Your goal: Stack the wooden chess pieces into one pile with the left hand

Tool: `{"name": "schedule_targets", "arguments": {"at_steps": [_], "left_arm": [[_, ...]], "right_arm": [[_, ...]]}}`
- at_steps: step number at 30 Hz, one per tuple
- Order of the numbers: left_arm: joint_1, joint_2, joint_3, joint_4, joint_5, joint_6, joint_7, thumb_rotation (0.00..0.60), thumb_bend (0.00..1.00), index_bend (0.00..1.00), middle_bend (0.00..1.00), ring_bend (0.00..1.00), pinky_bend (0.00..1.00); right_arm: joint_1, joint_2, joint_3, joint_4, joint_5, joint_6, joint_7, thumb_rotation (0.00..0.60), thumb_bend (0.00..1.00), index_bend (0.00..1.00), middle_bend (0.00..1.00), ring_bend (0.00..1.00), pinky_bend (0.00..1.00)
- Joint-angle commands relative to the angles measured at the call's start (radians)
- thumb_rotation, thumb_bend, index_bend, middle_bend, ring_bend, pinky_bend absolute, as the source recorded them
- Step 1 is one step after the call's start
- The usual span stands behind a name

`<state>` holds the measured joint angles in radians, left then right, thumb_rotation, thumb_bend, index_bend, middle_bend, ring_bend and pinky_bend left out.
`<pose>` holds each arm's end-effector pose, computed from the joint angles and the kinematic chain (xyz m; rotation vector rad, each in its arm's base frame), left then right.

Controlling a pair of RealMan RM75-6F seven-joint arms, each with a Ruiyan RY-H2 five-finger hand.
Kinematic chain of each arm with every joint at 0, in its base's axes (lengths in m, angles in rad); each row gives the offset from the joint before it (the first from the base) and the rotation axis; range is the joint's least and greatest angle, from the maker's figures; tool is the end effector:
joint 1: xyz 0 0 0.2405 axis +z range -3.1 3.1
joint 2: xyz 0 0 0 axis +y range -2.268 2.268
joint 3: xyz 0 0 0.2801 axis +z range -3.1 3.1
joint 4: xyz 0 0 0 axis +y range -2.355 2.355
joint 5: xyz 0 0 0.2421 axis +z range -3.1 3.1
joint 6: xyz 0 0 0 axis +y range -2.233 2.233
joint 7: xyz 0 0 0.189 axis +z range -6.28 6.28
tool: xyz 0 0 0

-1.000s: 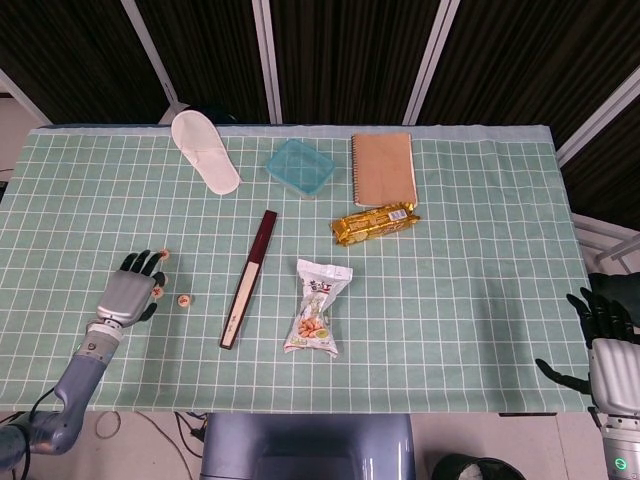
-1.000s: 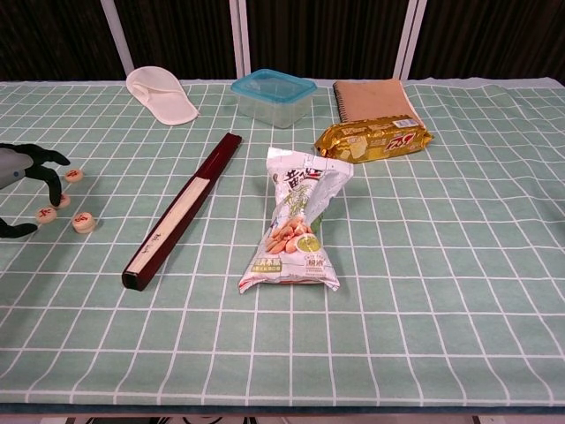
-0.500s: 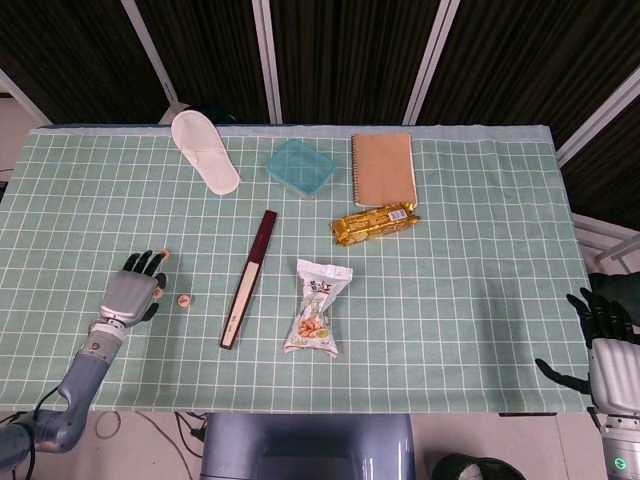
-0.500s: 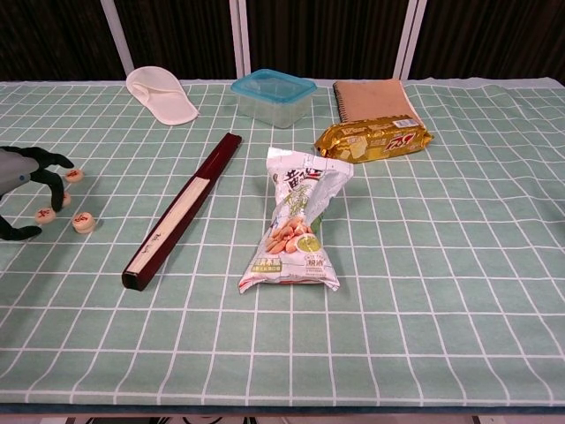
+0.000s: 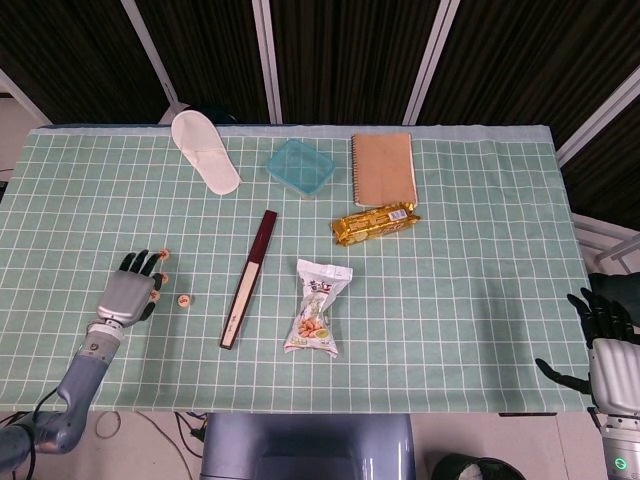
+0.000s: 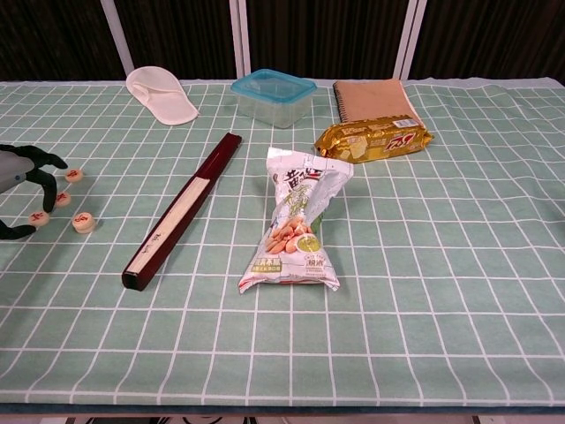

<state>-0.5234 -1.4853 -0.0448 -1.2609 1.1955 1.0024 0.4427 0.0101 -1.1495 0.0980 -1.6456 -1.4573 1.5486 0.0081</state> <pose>-0.3216 0.3726 -0.0235 -1.8045 -0.7421 -0.4884 -0.3492 -0.2146 0.1485 1.2208 -0.9355 0.9511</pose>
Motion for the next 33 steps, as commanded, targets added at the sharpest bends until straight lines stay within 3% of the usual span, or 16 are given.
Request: {"name": "schedule_targets", "arguments": {"at_steps": [1, 23, 33], "left_arm": [[0.001, 0.0, 0.001, 0.0, 0.0, 0.001, 0.002, 0.6, 0.31, 0.48, 0.1, 0.0, 0.1], [0.004, -0.001, -0.001, -0.011, -0.001, 0.008, 0.028, 0.6, 0.32, 0.5, 0.11, 0.0, 0.1], [0.003, 0.032, -0.003, -0.101, 0.046, 0.049, 0.026, 0.6, 0.32, 0.5, 0.11, 0.0, 0.1]], "right_arm": [[0.0, 0.0, 0.0, 0.0, 0.0, 0.0, 0.0, 0.6, 0.2, 0.11, 0.07, 0.06, 0.0], [-0.001, 0.002, 0.003, -0.006, 0.009, -0.004, 0.002, 0.6, 0.2, 0.11, 0.07, 0.06, 0.0], [-0.001, 0.002, 0.004, -0.006, 0.01, -0.003, 0.003, 0.6, 0.2, 0.11, 0.07, 0.06, 0.0]]}}
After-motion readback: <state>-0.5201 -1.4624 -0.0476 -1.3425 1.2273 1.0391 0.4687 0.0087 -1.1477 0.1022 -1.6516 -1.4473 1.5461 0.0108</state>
